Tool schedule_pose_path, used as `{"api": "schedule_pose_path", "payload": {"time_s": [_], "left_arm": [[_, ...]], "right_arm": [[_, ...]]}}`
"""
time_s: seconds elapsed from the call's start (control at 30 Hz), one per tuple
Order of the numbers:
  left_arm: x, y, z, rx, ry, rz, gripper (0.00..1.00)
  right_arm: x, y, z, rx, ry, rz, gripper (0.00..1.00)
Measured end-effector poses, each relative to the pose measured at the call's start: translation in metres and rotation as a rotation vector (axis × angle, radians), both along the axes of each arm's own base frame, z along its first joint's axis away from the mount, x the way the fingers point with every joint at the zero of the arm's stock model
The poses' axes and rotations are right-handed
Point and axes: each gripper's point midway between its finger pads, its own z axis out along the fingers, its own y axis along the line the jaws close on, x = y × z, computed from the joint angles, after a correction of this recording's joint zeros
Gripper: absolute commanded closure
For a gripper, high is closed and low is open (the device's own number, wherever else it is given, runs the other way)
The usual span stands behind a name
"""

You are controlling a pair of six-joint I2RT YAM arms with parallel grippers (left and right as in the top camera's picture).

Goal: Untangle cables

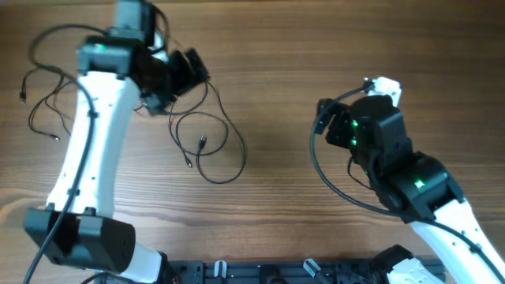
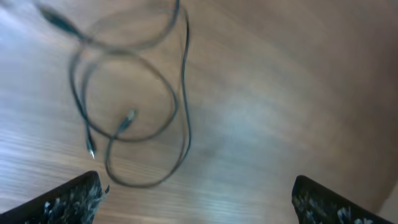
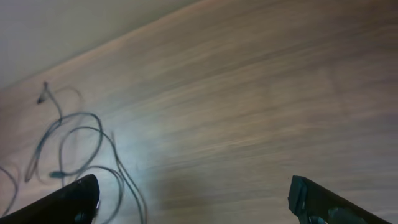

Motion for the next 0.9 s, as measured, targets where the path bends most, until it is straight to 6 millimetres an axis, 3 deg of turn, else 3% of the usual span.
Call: {"api": "schedule_pose_path", "payload": {"time_s": [0.17,0.3,0.4,0.5,0.73,0.9], "left_arm": [[-0.008,-0.037,-0.049,-0.023,0.050,0.006,0.13],[-0.012,-0.069,-0.087,0.008,0.006,-0.037,0.14],[-0.020,-0.081,-0.111,0.067,-0.021,-0.068,0.15],[-0.027,-0.079,-0.132,0.175,-0.057,-0.071,0.15],[-0.009,-0.066,-0.143,0.256,-0.144,-0.013,0.25],[-0.003,-0.069,-0.171,0.276,-0.112,-0.017,0.27]], "right_arm": [[-0.018,-0.011,-0.014,-0.041,0.084,-0.011,0.00],[-0.025,-0.015,-0.022,-0.061,0.125,-0.013,0.00],[-0.026,-0.016,-0.024,-0.067,0.138,-0.013,0.00],[-0.030,-0.018,-0.028,-0.079,0.159,-0.013,0.01],[-0.033,-0.019,-0.031,-0.088,0.177,-0.013,0.00],[-0.033,-0.019,-0.031,-0.088,0.177,-0.013,0.00]]}}
